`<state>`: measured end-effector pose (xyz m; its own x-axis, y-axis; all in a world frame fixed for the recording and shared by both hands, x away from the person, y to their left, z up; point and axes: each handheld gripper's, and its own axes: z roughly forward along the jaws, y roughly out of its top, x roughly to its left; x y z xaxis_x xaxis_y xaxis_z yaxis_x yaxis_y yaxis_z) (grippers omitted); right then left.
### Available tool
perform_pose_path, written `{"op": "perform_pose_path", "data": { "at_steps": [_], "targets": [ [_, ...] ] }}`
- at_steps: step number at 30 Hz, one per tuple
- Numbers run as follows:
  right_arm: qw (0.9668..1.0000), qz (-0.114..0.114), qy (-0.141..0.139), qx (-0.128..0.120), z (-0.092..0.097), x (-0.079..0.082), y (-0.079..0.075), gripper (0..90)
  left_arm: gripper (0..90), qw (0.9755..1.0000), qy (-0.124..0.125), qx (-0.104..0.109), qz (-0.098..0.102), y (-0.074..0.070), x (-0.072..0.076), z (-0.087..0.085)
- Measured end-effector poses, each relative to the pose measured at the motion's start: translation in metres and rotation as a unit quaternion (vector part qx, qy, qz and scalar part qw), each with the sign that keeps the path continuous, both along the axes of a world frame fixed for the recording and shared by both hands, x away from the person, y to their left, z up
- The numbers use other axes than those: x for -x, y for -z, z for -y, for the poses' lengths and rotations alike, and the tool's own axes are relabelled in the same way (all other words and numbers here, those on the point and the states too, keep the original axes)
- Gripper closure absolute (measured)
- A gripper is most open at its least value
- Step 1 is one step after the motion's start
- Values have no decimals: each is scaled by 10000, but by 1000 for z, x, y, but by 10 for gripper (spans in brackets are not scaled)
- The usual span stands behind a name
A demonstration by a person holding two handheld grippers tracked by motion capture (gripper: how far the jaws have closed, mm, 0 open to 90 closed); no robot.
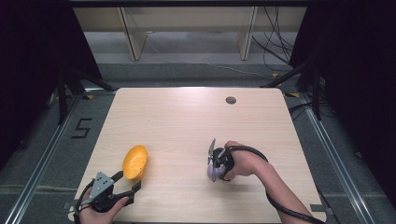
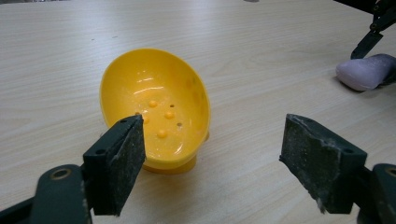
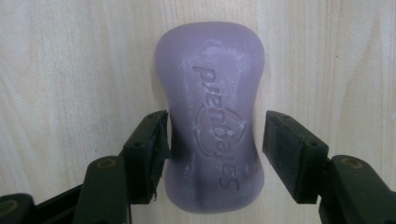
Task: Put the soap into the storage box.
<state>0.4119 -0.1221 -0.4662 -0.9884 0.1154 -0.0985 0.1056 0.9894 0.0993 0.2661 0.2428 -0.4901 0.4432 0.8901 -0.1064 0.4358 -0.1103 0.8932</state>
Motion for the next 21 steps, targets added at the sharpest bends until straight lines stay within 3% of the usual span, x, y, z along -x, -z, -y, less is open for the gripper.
{"op": "perform_pose_path", "data": {
  "at_steps": [3,5,6,9,12,14,15,17,18,20,21],
  "targets": [
    [9999,-52,134,77,-3,0,0,424,212,10000,11,46,18,0,0,0],
    [9995,-25,-304,20,-4,-5,3,430,212,10000,-14,48,2,0,1,1],
    [9999,-73,-67,94,-5,-2,3,434,212,10000,-25,31,4,0,1,1],
    [9995,-192,132,226,-6,1,3,436,212,10000,-4,22,11,0,0,1],
    [9995,-129,-223,160,-7,-4,8,441,212,10000,2,25,12,0,1,1],
    [9994,-155,-261,154,-7,-4,9,441,212,10000,2,32,10,0,1,1],
    [9996,-177,-83,214,-8,-2,9,442,212,10000,-2,31,3,0,1,1],
    [9995,-152,-179,201,-7,-4,10,448,212,10000,12,33,10,0,1,1],
    [9995,-179,-17,240,-8,-2,9,452,212,10000,9,38,3,0,1,1],
    [9996,-148,-125,213,-8,-4,10,458,212,10000,29,18,10,0,1,1],
    [9996,-183,-12,231,-8,-2,9,473,212,10000,18,-4,-6,-1,1,1]
  ]
}}
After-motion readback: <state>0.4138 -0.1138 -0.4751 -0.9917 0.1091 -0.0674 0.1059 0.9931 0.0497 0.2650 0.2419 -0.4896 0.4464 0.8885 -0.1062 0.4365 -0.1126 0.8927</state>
